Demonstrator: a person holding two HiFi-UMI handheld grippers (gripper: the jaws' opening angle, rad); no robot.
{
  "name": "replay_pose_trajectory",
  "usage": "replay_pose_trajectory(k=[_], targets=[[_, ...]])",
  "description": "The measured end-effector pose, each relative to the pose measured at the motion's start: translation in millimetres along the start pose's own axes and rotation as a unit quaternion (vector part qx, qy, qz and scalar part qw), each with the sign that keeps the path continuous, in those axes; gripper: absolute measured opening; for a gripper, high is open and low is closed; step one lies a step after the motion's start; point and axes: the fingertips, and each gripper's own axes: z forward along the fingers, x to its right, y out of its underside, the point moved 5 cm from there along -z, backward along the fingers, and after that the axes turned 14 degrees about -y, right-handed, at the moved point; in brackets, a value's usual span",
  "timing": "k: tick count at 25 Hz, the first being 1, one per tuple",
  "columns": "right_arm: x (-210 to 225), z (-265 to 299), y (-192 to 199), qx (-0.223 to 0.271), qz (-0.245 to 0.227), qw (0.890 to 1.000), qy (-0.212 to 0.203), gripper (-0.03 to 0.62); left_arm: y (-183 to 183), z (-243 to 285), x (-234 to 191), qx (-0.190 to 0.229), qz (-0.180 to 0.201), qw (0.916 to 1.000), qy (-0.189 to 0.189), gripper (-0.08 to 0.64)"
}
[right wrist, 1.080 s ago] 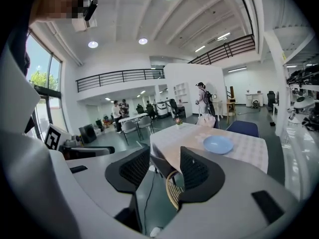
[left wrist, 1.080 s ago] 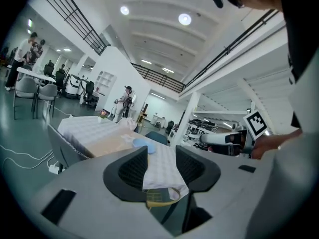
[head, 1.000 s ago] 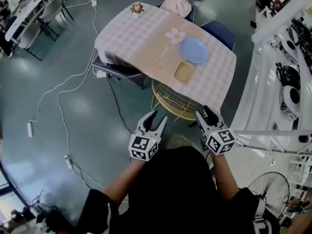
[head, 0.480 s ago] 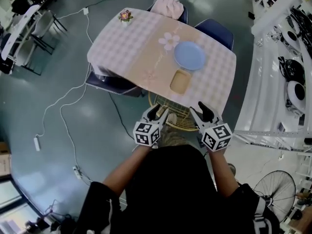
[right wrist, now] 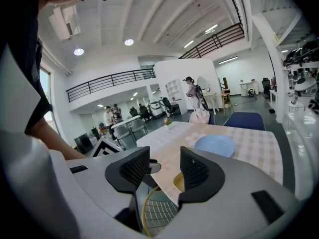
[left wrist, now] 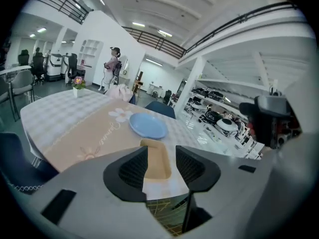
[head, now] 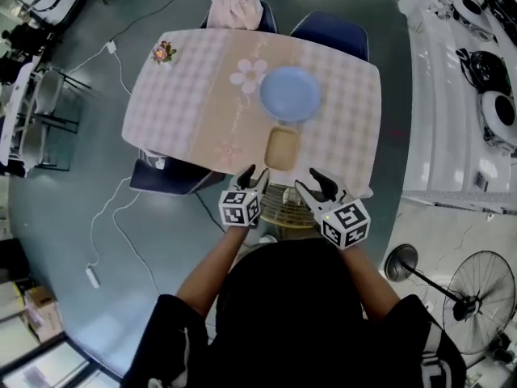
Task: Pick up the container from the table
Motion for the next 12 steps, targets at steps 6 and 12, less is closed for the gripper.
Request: replay_pose_trajectory(k=[6,12], targets=[[24,-4,16,-0.009,0.033,0.999,0.032,0.160,23,66,-10,-0.071,0.022,0.9972,0.001,0.163],[53,-28,27,-0.009,0.052,0.995,0.080,0.160,44,116,-28,-0.128,0.029,0.9902,-0.047,0.163]])
